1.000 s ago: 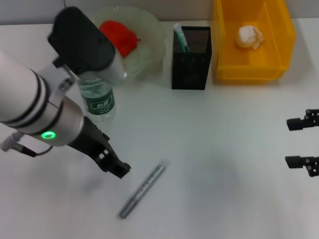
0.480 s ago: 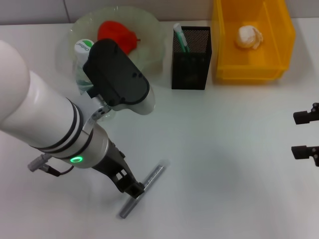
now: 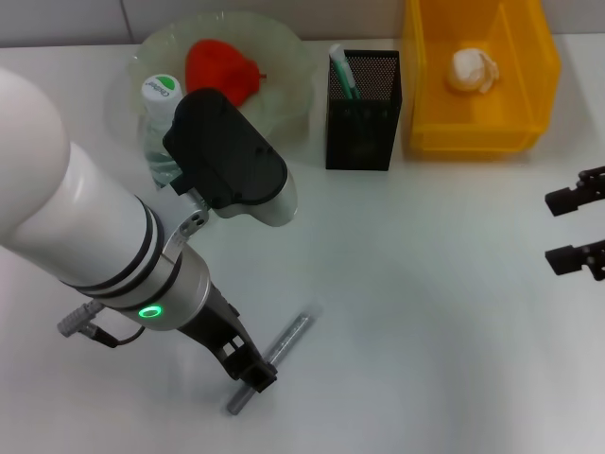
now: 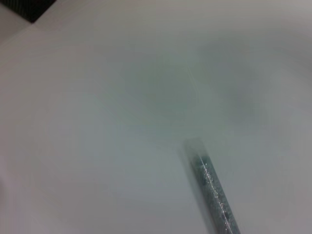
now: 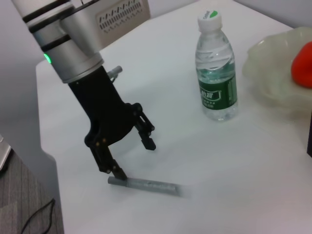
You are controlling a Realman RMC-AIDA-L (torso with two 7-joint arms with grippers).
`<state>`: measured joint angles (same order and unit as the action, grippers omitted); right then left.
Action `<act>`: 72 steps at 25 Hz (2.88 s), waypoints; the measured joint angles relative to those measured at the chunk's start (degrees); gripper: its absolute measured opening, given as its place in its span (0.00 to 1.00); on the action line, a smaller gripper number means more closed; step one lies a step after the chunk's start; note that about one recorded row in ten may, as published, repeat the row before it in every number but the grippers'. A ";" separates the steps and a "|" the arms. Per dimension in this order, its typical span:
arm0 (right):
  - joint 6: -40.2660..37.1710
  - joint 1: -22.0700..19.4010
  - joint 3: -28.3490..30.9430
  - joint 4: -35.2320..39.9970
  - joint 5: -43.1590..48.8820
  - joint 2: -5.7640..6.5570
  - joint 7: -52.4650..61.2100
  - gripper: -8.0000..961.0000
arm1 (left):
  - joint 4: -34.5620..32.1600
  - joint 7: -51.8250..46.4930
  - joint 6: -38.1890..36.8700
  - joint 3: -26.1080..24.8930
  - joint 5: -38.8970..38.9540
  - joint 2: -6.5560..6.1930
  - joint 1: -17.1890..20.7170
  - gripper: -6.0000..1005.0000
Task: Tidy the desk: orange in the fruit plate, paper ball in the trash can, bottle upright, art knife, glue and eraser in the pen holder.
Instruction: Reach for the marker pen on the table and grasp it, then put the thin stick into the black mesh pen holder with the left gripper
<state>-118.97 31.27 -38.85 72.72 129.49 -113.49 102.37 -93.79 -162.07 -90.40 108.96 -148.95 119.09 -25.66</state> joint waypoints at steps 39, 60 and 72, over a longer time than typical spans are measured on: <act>2.17 4.23 -3.60 -4.43 0.76 -1.16 0.09 0.80 | 6.27 -2.79 1.36 6.89 -0.30 0.09 -5.09 0.54; 2.23 3.93 -3.69 -4.70 1.52 -1.57 -0.23 0.80 | 9.56 -2.89 2.18 8.43 0.70 0.09 -6.62 0.40; 2.78 3.30 -3.11 -4.67 1.58 -1.41 -0.24 0.80 | 4.89 -2.81 1.15 8.25 0.47 0.09 -6.36 0.18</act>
<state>-116.19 34.57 -41.96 68.05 131.07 -114.90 102.13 -88.90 -164.89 -89.25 117.20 -148.49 119.18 -32.02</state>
